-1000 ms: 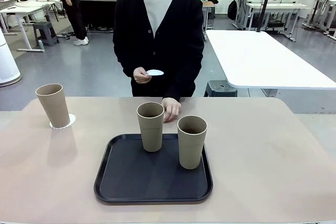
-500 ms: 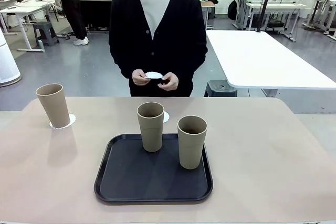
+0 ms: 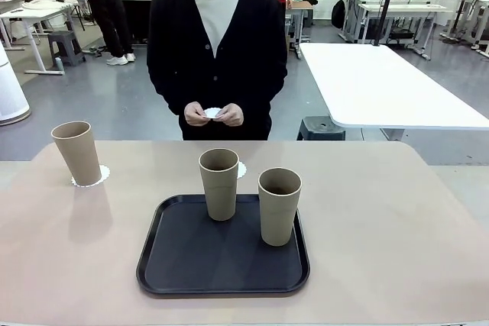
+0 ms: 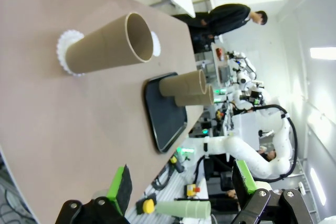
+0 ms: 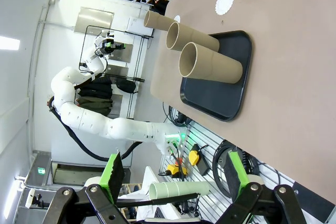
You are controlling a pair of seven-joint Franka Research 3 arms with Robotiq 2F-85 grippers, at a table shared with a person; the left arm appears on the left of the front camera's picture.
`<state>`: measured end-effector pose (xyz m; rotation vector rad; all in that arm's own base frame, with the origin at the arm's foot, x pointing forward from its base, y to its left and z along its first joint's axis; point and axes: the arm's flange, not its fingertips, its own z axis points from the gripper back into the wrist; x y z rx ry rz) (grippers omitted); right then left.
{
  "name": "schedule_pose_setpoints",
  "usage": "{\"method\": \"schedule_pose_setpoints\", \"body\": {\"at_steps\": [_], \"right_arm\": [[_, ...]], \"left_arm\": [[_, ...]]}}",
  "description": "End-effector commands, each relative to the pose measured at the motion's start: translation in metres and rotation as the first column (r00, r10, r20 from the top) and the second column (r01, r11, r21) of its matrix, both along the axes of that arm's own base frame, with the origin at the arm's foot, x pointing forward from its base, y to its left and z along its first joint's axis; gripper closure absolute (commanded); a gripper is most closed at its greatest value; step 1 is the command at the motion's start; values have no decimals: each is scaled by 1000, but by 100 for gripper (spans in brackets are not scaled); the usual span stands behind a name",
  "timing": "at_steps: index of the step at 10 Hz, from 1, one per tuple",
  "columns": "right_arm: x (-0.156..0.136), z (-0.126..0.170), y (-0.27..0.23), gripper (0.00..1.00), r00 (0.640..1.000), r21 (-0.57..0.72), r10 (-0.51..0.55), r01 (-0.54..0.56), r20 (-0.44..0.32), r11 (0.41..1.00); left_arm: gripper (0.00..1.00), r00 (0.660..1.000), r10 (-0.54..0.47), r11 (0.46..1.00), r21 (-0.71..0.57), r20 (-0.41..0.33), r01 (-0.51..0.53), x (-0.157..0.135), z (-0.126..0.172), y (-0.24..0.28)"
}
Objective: Place coasters on the table and set cups on them.
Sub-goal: Take one Reusable plastic cup from the Flat Tray and place it on a coaster set by the human.
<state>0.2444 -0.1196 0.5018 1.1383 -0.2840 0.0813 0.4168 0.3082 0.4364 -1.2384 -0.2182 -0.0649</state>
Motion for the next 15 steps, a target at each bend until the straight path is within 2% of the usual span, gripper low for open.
{"method": "schedule_pose_setpoints", "body": {"at_steps": [1,7,8,10,12,14,15], "right_arm": [[1,0,0,0,1000,12,4,-4,6,1000],[1,0,0,0,1000,12,4,-4,6,1000],[1,0,0,0,1000,12,4,-4,6,1000],[1,0,0,0,1000,12,4,-4,6,1000],[1,0,0,0,1000,12,4,-4,6,1000],[1,0,0,0,1000,12,4,-4,6,1000],[1,0,0,0,1000,12,4,-4,6,1000]], "left_arm": [[0,1000,10,1000,-18,-5,-10,0,4,0],[0,1000,0,1000,0,0,0,0,0,0],[0,990,-40,999,-1,133,41,-26,16,-5],[0,928,-113,985,160,355,58,-75,62,-23],[0,871,-166,951,310,463,17,-75,100,-54],[0,822,-344,871,482,453,99,-57,102,-114],[0,777,-431,823,554,459,129,-55,98,-143]]}}
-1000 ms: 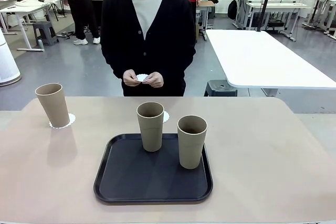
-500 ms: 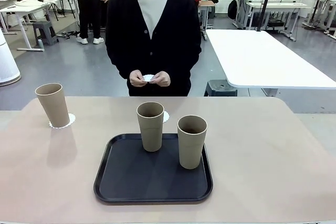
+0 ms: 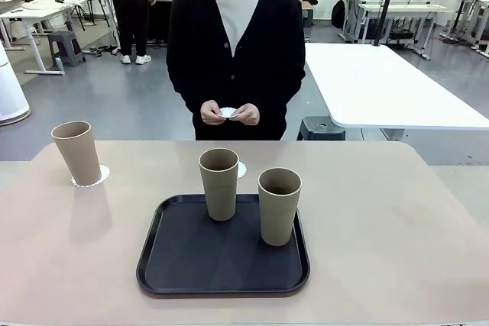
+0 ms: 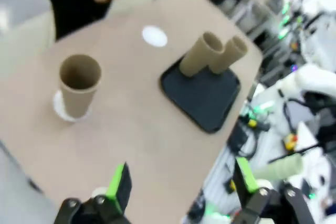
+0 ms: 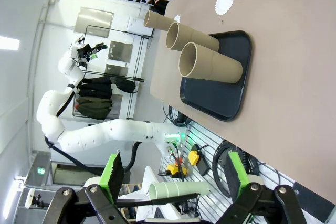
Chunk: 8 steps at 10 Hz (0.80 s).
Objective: Place coasters on the table and set cups on them.
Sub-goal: Take one Reusable plastic cup from the Flat Tray and place it on a coaster set by the human.
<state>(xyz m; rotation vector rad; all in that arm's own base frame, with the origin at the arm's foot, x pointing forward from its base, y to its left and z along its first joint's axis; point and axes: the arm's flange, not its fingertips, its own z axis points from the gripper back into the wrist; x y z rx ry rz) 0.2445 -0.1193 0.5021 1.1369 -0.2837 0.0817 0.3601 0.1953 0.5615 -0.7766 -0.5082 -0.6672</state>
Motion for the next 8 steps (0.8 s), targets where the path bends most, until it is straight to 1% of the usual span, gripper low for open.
{"method": "schedule_pose_setpoints", "body": {"at_steps": [1,3,4,5,6,7,8], "right_arm": [[1,0,0,0,1000,13,4,-4,6,1000],[1,0,0,0,1000,13,4,-4,6,1000],[1,0,0,0,1000,13,4,-4,6,1000],[1,0,0,0,1000,13,4,-4,6,1000],[1,0,0,0,1000,13,4,-4,6,1000],[1,0,0,0,1000,13,4,-4,6,1000],[1,0,0,0,1000,13,4,-4,6,1000]], "left_arm": [[0,991,-110,982,162,76,97,2,-33,-59],[0,965,-244,938,276,95,210,-5,-46,-108],[0,932,-337,904,323,137,279,-11,-54,-132],[0,910,-396,876,349,124,333,-13,-60,-150],[0,898,-421,859,373,128,349,-10,-68,-166],[0,888,-431,849,405,162,338,-4,-76,-184],[0,876,-451,840,415,171,351,1,-80,-197]]}}
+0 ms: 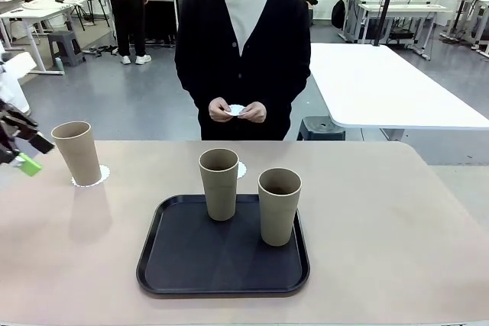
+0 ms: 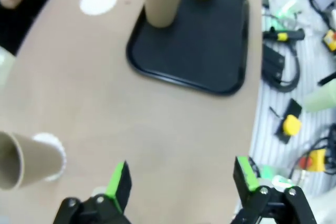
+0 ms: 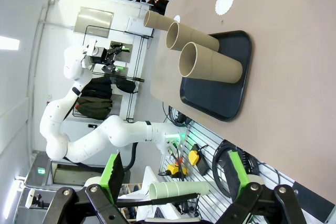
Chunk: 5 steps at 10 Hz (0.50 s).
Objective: Place coasters on the table and set cups on them.
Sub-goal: Take one Reusable plastic cup from the Flat Tray and place it on a coaster set by the human.
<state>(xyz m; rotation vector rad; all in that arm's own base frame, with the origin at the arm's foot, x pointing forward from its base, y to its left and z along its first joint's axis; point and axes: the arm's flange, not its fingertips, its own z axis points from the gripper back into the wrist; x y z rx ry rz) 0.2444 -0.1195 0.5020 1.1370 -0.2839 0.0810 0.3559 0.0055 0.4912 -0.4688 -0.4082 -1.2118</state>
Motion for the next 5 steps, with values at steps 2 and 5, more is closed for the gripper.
{"method": "schedule_pose_setpoints", "body": {"at_steps": [2,5], "right_arm": [[1,0,0,0,1000,13,5,-5,6,1000],[1,0,0,0,1000,13,5,-5,6,1000]], "left_arm": [[0,997,20,1000,21,73,-22,33,-16,-31],[0,997,16,999,29,72,-19,29,-14,-30]]}}
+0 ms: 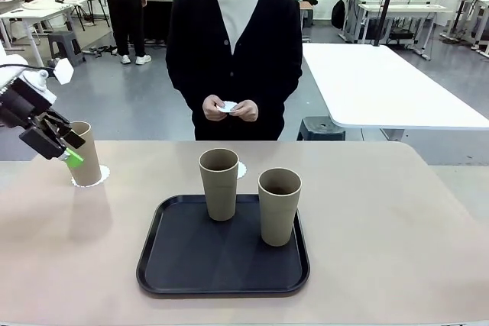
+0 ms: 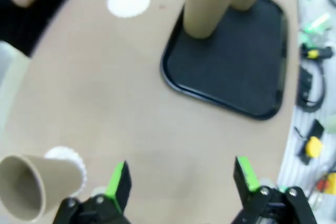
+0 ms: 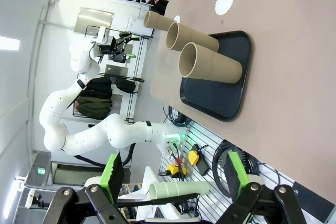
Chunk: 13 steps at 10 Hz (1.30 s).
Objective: Place coasters on the table and set cups on them.
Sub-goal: Take one Reusable plastic cup from the Flat Tray and place it on a coaster set by the human.
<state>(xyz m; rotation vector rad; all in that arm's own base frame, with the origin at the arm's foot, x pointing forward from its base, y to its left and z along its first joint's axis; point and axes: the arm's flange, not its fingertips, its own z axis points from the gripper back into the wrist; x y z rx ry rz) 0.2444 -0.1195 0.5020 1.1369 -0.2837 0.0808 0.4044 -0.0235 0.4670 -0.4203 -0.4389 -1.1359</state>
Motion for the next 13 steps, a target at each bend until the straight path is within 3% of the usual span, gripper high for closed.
{"method": "schedule_pose_setpoints", "body": {"at_steps": [1,5,6,8,10,11,12,13], "right_arm": [[1,0,0,0,1000,13,5,-5,6,1000],[1,0,0,0,1000,13,5,-5,6,1000],[1,0,0,0,1000,13,5,-5,6,1000],[1,0,0,0,1000,13,5,-5,6,1000],[1,0,0,0,1000,13,5,-5,6,1000],[1,0,0,0,1000,13,5,-5,6,1000],[1,0,0,0,1000,13,5,-5,6,1000],[1,0,0,0,1000,13,5,-5,6,1000]], "left_arm": [[0,997,-71,997,21,44,70,-19,10,-1],[0,998,-45,999,16,37,44,-13,12,-2],[0,980,-195,981,26,41,194,9,-3,-21],[0,952,-305,952,14,20,304,53,-19,-58],[0,904,-426,898,-110,13,425,64,-28,-73],[0,884,-465,864,-187,55,467,60,-33,-76],[0,891,-419,835,-311,178,454,50,-41,-75],[0,889,-395,804,-382,231,456,43,-53,-72]]}}
